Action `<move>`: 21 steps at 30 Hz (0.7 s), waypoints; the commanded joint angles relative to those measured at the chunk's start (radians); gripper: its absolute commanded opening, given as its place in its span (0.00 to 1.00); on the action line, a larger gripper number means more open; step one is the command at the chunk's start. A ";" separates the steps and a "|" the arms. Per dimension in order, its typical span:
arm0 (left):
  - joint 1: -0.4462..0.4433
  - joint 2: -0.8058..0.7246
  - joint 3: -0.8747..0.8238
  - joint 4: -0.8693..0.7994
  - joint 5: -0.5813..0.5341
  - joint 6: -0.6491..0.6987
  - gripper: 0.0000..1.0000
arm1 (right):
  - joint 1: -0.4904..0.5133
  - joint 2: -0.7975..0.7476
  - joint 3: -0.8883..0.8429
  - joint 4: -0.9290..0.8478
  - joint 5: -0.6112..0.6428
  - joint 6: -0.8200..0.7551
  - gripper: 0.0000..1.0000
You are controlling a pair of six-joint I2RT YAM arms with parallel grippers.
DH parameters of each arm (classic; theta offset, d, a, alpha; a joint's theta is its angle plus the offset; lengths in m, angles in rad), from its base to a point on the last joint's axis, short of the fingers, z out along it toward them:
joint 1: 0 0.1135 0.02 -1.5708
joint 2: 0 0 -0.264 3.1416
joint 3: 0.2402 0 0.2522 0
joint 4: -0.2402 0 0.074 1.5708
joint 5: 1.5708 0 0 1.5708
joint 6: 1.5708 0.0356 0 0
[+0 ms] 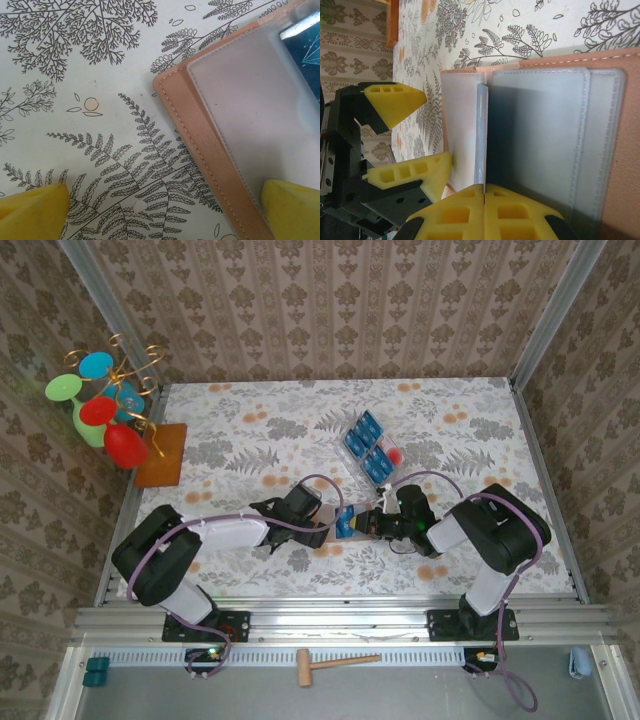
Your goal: Put the credit cards into the card holder
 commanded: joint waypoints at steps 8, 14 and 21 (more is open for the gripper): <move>-0.008 0.002 -0.024 -0.032 -0.021 0.001 1.00 | 0.010 0.055 0.012 -0.011 -0.012 -0.002 0.00; -0.008 0.004 -0.026 -0.031 -0.021 -0.001 1.00 | 0.013 0.068 0.025 -0.008 -0.019 0.003 0.00; -0.008 0.006 -0.024 -0.032 -0.020 0.000 1.00 | 0.023 0.079 0.035 -0.020 -0.025 0.003 0.00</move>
